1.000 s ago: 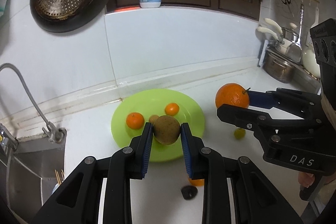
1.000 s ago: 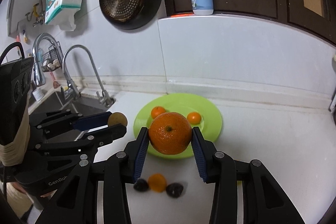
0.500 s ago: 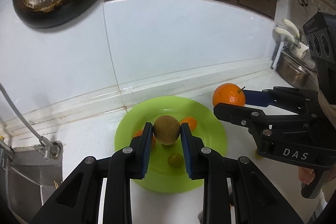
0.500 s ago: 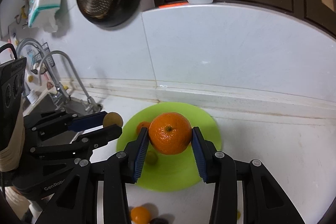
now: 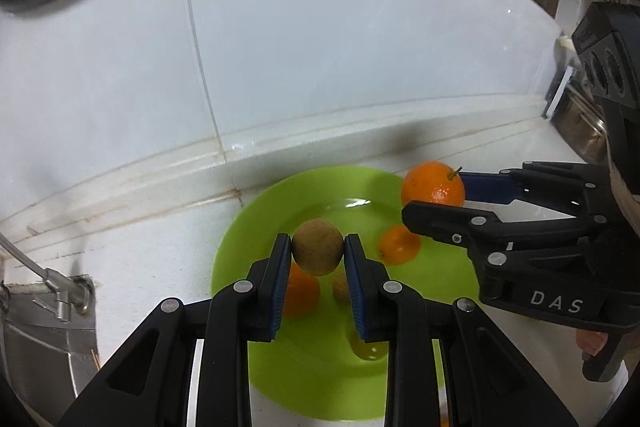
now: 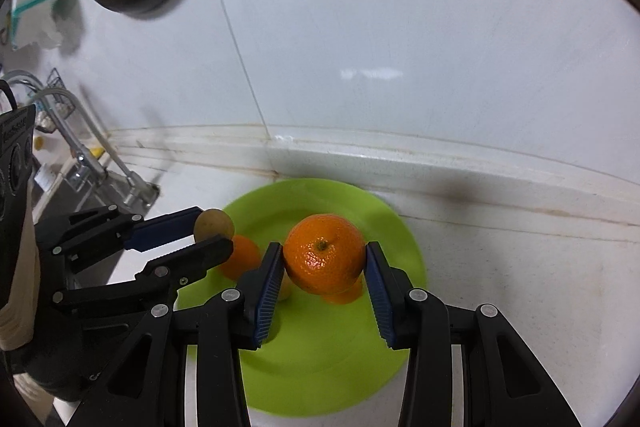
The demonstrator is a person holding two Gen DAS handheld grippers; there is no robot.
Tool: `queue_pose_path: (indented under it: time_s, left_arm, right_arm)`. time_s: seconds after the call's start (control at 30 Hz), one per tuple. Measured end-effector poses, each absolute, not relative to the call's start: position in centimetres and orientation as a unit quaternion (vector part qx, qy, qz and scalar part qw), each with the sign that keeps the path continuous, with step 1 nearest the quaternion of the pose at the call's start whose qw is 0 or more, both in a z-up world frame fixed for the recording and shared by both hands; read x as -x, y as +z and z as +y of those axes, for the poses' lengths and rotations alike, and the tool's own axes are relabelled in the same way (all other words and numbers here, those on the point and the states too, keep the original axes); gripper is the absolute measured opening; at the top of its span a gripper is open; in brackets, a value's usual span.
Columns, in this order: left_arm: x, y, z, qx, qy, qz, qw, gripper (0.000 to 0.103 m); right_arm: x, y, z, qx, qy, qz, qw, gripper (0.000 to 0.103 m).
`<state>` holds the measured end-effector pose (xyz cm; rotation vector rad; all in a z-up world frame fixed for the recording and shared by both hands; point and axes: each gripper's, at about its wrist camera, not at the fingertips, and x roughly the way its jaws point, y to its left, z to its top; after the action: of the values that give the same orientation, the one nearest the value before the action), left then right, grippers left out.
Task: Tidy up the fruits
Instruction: 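Carry the tan fruit and orange onto the green plate while both tools open, then withdraw both open tools from the plate toward the remaining fruits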
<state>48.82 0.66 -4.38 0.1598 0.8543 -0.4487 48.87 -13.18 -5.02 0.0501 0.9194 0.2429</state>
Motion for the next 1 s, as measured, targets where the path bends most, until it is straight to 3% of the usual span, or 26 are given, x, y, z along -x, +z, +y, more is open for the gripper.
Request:
queue_pose_path:
  time_s: [0.37, 0.47, 0.9, 1.0]
  left_arm:
    - [-50.5, -6.3, 0.3, -0.078, -0.214, 0.432, 0.872, 0.028]
    - [-50.5, -6.2, 0.0, -0.082, -0.214, 0.43, 0.873, 0.035]
    - [-48.2, -3.8, 1.6, -0.076, -0.191, 0.408, 0.89, 0.043]
    - [-46.9, -2.6, 2.1, -0.074, -0.18, 0.392, 0.899, 0.05]
  right_arm:
    - [-50.7, -6.9, -13.4, -0.018, 0.106, 0.467, 0.878, 0.042]
    - [-50.8, -6.9, -13.4, -0.017, 0.1, 0.467, 0.878, 0.042]
    - [-48.6, -4.6, -14.0, -0.032, 0.104, 0.439, 0.892, 0.048]
    - [-47.2, -3.4, -14.0, -0.028, 0.099, 0.424, 0.9, 0.051]
